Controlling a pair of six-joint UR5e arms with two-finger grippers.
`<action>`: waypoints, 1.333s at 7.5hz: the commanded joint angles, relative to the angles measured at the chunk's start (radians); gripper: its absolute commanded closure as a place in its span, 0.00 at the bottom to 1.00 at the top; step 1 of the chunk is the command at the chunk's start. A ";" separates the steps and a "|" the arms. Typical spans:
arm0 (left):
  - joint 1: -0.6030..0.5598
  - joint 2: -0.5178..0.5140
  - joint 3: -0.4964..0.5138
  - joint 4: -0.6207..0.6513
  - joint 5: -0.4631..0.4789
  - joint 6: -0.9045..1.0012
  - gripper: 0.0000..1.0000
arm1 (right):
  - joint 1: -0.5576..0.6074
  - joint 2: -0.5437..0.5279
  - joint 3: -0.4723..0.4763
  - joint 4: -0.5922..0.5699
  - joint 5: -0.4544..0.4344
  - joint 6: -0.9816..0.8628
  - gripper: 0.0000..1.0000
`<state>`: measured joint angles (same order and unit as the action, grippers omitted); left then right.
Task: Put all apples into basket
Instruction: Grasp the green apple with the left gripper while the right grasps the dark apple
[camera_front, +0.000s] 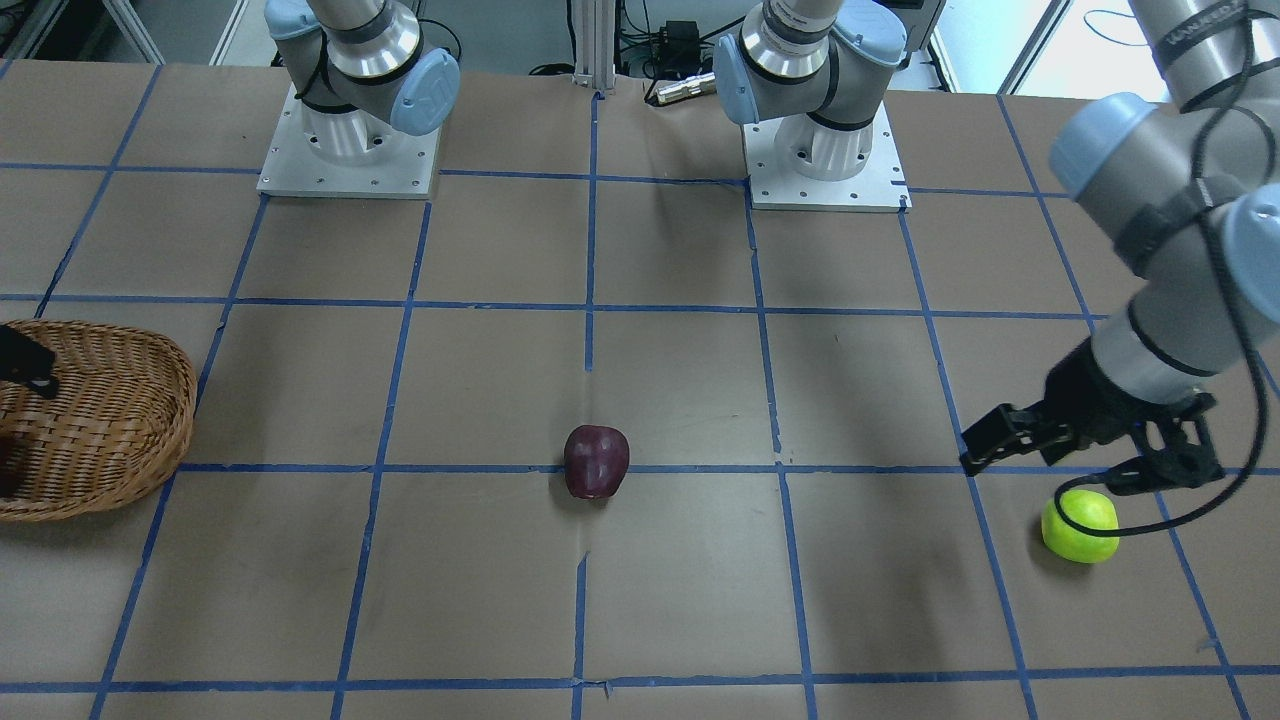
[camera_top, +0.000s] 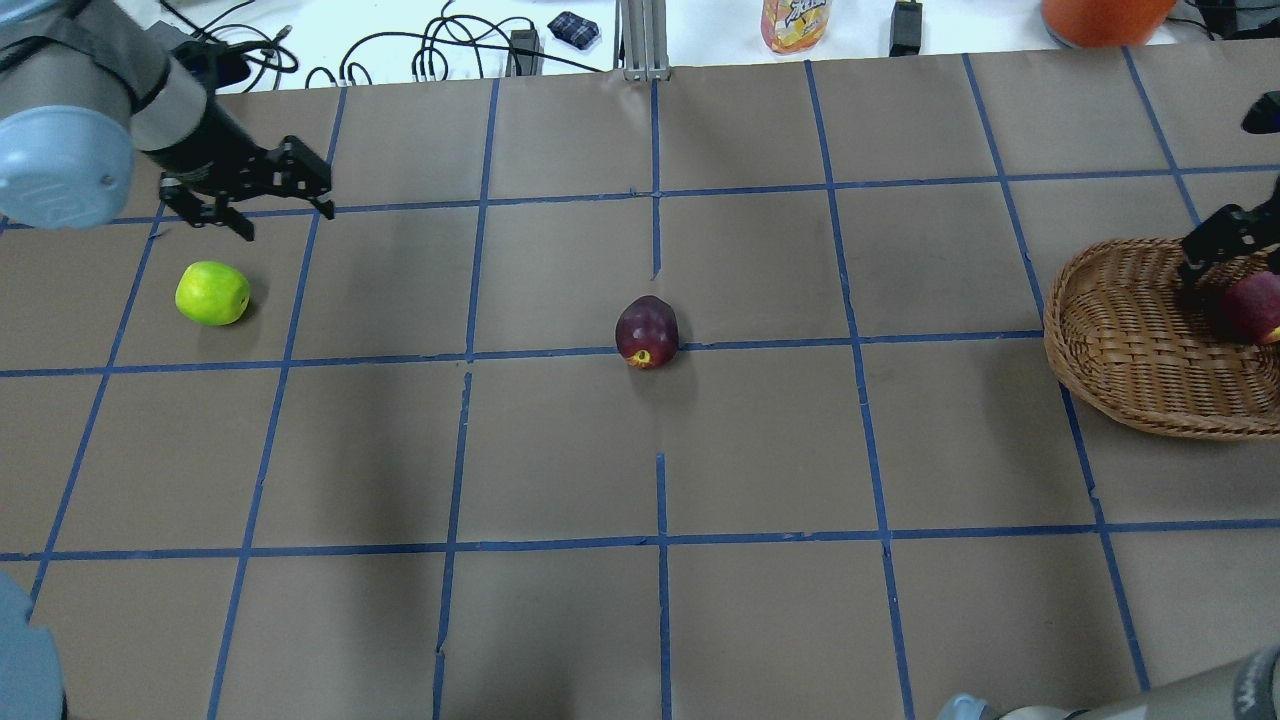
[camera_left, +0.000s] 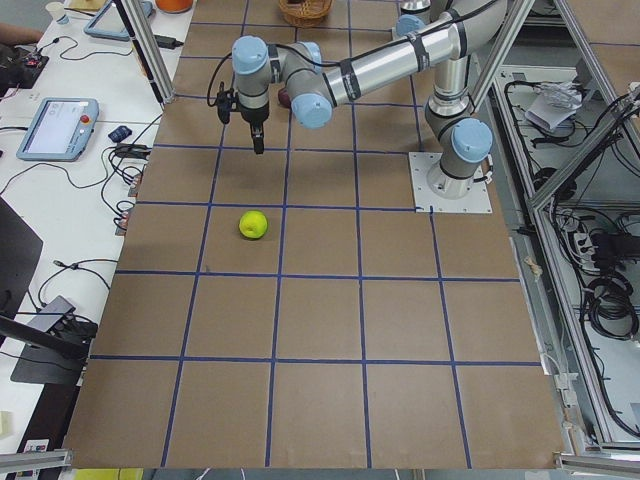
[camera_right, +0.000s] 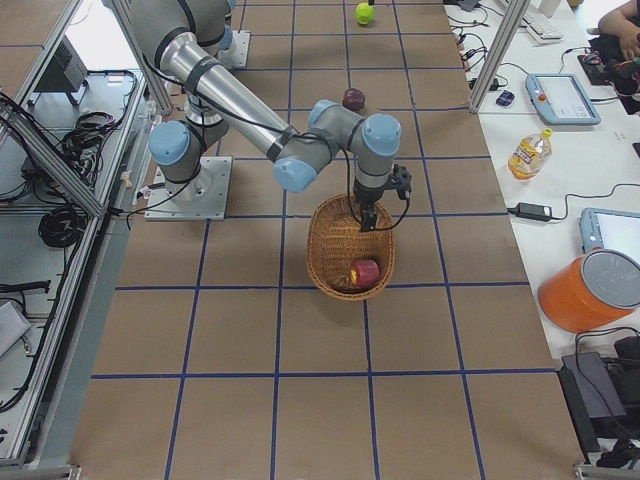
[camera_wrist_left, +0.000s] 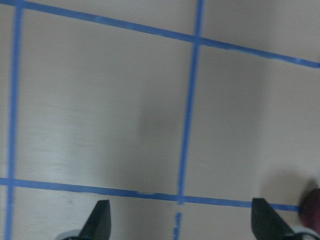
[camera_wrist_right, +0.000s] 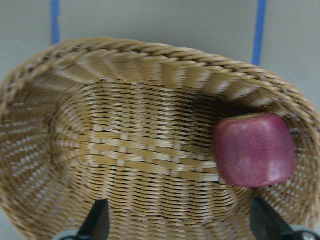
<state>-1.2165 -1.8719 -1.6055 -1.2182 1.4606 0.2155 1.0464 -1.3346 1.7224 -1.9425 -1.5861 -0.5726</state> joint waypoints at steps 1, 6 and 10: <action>0.161 -0.128 0.011 0.038 0.014 0.293 0.00 | 0.308 -0.041 0.054 -0.004 0.002 0.455 0.00; 0.169 -0.263 0.035 0.152 0.178 0.375 0.00 | 0.850 0.182 -0.102 -0.208 0.016 1.208 0.00; 0.157 -0.256 0.044 0.143 0.126 0.378 0.00 | 0.876 0.291 -0.116 -0.349 0.122 1.179 0.00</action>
<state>-1.0549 -2.1364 -1.5644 -1.0720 1.6009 0.5926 1.9167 -1.0746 1.6085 -2.2194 -1.5079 0.6236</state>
